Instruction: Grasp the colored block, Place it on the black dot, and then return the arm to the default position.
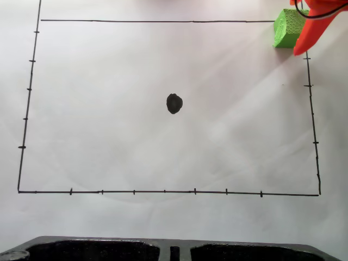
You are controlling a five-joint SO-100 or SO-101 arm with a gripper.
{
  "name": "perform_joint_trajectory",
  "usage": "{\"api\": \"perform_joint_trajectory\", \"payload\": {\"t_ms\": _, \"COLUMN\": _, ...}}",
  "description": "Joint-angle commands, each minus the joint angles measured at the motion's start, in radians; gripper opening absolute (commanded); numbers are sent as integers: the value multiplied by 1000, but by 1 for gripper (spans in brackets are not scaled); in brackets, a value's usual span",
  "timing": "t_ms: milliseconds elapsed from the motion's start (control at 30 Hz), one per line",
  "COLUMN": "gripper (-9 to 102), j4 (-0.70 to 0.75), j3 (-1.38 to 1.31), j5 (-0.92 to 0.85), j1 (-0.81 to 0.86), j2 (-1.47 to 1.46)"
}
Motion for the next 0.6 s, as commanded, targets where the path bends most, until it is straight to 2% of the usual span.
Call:
{"api": "perform_joint_trajectory", "payload": {"t_ms": 0, "gripper": 36, "j4": -9, "j3": -37, "j5": -14, "j1": -8, "j2": -2}}
{"api": "perform_joint_trajectory", "payload": {"t_ms": 300, "gripper": 36, "j4": -18, "j3": -84, "j5": -25, "j1": -12, "j2": -94}}
{"api": "perform_joint_trajectory", "payload": {"t_ms": 567, "gripper": 30, "j4": -15, "j3": -115, "j5": -35, "j1": -2, "j2": -137}}
